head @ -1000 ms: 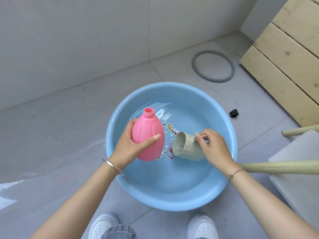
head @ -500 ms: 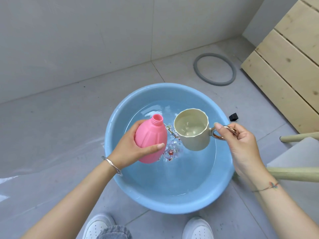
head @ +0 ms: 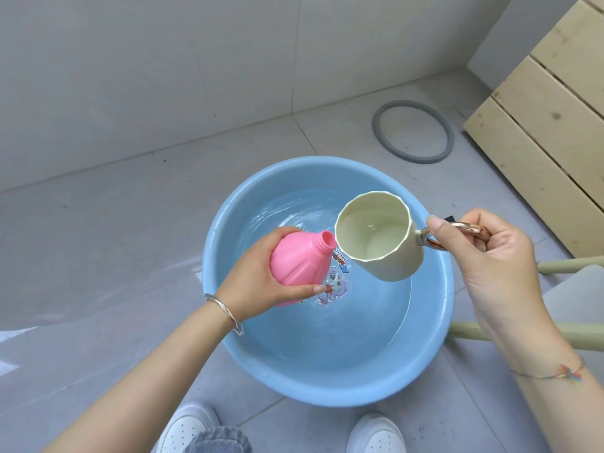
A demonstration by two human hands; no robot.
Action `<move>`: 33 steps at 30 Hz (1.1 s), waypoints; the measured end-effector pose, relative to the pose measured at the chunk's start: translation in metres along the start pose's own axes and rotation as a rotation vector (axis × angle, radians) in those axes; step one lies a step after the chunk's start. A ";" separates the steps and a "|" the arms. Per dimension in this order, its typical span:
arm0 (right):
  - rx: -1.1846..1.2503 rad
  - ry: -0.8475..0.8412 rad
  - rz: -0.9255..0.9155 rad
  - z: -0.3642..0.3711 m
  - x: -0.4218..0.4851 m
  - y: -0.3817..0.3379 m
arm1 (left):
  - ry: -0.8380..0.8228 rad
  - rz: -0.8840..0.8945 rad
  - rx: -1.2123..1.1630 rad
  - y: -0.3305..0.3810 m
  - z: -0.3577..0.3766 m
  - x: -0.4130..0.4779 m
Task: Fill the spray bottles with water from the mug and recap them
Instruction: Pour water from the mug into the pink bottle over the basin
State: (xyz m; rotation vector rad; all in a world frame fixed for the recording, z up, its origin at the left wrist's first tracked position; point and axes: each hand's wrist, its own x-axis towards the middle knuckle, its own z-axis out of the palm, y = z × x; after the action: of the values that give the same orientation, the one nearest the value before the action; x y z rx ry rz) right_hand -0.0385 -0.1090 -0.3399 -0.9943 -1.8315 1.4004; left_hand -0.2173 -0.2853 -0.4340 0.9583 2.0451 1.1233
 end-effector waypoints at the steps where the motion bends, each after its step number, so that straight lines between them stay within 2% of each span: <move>1: -0.009 0.007 -0.003 0.000 0.000 -0.001 | -0.004 0.002 0.005 0.000 0.000 0.000; 18: -0.271 0.053 -0.176 0.002 0.000 -0.014 | -0.036 0.001 0.015 -0.002 0.002 0.001; 33: -0.389 0.070 -0.294 0.001 -0.001 -0.023 | -0.036 -0.026 0.044 -0.004 0.004 0.001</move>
State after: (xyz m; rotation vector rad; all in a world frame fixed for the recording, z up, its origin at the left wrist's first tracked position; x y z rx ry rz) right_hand -0.0432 -0.1141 -0.3183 -0.8957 -2.1420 0.8438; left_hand -0.2157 -0.2841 -0.4400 0.9633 2.0558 1.0440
